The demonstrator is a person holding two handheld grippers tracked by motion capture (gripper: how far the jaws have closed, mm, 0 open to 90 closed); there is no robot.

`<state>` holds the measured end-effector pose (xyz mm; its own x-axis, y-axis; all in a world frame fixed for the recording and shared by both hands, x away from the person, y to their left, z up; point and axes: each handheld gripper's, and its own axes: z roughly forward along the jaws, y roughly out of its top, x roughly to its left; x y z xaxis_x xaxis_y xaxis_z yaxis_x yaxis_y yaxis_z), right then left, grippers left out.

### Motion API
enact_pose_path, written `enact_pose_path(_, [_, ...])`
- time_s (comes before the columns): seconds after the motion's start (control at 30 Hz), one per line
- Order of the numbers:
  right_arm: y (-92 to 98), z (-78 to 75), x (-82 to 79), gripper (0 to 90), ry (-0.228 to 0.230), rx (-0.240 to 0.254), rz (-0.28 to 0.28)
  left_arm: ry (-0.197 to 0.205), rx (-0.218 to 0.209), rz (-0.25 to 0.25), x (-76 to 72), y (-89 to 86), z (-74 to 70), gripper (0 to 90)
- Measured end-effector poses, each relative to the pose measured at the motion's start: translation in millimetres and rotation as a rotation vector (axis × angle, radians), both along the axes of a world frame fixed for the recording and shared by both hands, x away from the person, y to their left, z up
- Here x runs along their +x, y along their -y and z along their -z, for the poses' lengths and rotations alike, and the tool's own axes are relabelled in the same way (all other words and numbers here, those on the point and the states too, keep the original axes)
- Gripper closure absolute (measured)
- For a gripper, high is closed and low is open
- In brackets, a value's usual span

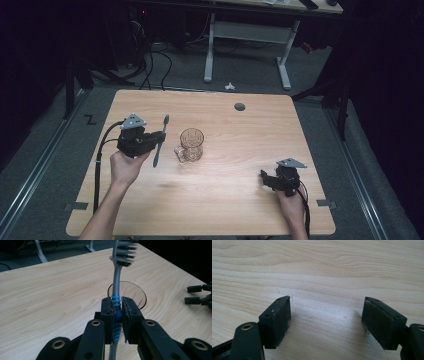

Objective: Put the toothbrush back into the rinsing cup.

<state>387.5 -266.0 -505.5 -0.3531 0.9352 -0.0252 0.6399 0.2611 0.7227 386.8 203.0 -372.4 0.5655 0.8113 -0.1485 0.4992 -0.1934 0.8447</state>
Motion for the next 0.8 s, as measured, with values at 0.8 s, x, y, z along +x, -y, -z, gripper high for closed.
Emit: enact_pose_path(0.8, [-0.1,0.1,0.0,23.7,0.001,0.001,0.001,0.068,-0.090,0.028,15.1,16.3,-11.0,80.4])
